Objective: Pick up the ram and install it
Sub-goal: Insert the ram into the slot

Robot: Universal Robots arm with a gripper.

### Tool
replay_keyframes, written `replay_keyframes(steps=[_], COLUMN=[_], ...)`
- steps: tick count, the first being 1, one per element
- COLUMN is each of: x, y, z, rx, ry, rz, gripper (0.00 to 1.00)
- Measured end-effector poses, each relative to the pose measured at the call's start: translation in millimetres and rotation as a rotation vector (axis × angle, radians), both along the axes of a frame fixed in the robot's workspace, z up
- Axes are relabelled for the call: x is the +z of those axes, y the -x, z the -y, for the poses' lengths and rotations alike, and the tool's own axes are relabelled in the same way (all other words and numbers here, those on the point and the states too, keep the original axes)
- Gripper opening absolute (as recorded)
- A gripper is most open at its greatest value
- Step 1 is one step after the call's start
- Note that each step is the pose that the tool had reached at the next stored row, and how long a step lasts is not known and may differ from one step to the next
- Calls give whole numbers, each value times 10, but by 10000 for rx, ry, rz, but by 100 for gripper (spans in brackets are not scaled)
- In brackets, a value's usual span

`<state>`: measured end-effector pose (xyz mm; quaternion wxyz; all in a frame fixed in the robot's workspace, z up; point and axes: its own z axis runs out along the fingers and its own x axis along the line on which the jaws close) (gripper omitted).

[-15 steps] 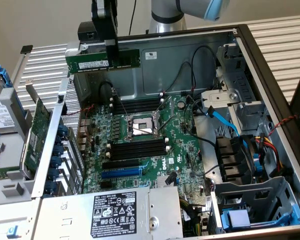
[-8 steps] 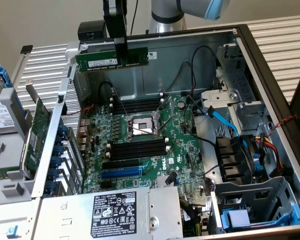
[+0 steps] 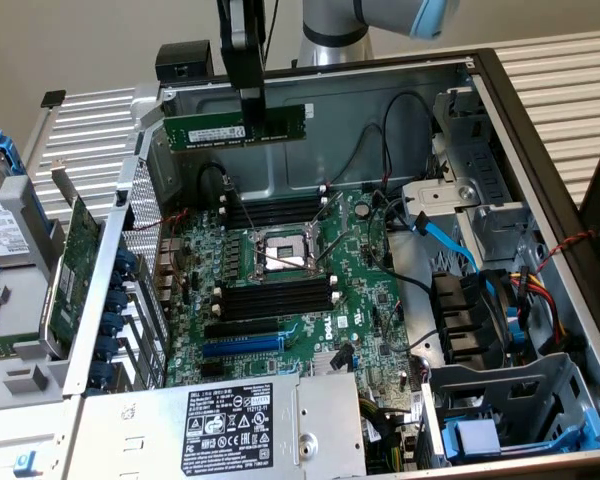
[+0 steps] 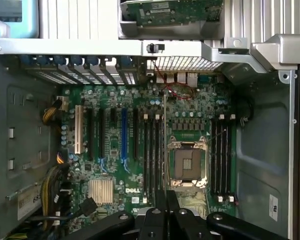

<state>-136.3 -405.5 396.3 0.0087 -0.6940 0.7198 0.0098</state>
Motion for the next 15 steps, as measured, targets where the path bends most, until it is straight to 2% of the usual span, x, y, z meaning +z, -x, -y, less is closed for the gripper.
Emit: replay_keyframes(steps=[5,9,15], x=[-81,-128,-141], y=[-50,-70,-81], z=[-1,-1,0], rx=[-14,-14,-15], ry=[1,-29,-36], rz=[-3,-29,-48], gripper=[12,12,12])
